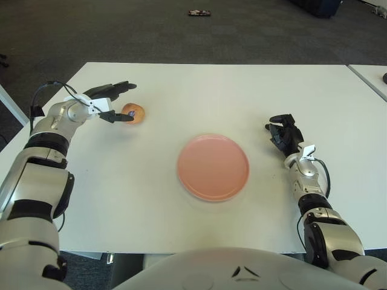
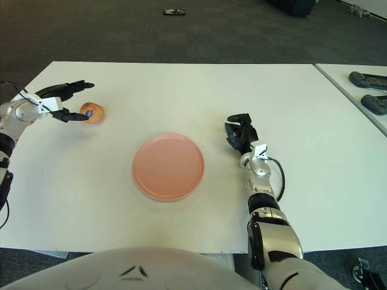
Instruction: Put the apple into the plate.
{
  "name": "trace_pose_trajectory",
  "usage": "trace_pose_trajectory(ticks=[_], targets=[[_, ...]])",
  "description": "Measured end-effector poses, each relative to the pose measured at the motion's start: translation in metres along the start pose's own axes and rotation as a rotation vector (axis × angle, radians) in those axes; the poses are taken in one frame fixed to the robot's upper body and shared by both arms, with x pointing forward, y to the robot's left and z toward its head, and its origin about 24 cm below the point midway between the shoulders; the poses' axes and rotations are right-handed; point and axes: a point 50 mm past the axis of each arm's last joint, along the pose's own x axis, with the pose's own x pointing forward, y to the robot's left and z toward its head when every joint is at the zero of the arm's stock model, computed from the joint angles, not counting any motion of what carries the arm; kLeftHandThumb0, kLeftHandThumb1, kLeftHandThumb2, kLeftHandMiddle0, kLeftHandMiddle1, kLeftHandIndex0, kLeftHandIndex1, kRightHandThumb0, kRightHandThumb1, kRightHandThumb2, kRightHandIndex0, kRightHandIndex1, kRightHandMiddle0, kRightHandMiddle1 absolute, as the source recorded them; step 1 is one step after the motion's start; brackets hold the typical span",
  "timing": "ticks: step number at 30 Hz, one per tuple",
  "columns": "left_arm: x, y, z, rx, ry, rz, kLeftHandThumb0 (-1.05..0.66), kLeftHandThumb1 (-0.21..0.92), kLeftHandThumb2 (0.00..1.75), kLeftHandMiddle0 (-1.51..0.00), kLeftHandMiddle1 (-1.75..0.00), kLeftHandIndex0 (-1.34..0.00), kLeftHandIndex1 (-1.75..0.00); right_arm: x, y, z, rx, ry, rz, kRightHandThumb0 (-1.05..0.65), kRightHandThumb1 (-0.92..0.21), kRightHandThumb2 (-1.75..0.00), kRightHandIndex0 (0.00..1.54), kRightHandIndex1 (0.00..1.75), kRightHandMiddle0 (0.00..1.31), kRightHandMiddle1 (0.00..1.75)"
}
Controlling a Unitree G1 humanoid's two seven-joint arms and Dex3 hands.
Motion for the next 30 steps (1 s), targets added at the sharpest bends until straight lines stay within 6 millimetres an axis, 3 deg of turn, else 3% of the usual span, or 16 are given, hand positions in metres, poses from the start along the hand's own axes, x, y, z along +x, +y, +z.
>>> trace_pose_trajectory(ticks=[7, 17, 30], targets=[[0.002, -0.003, 0.003, -0.145, -0.03, 0.105, -1.05, 0.73, 0.18, 0.0, 0.0, 0.0, 0.0, 0.001, 0.0, 0.001, 0.0, -0.002, 0.001, -0.35, -0.92, -0.47, 0.34, 1.23, 0.25, 1.69], [0.003, -0.01, 0.002, -0.217, -0.029, 0.13, -1.04, 0.74, 0.19, 0.0, 0.0, 0.0, 0.0, 0.001, 0.0, 0.001, 0.001, -0.003, 0.002, -0.35, -0.92, -0.47, 0.34, 1.23, 0.25, 1.69], [-0.009, -0.033, -0.024, -0.273, 0.103, 0.175, -0.95, 0.73, 0.23, 0.0, 0.0, -0.02, -0.05, 0.001, -0.001, 0.0, 0.002, 0.004, 0.007, -0.35, -0.92, -0.47, 0.34, 1.23, 0.25, 1.69]])
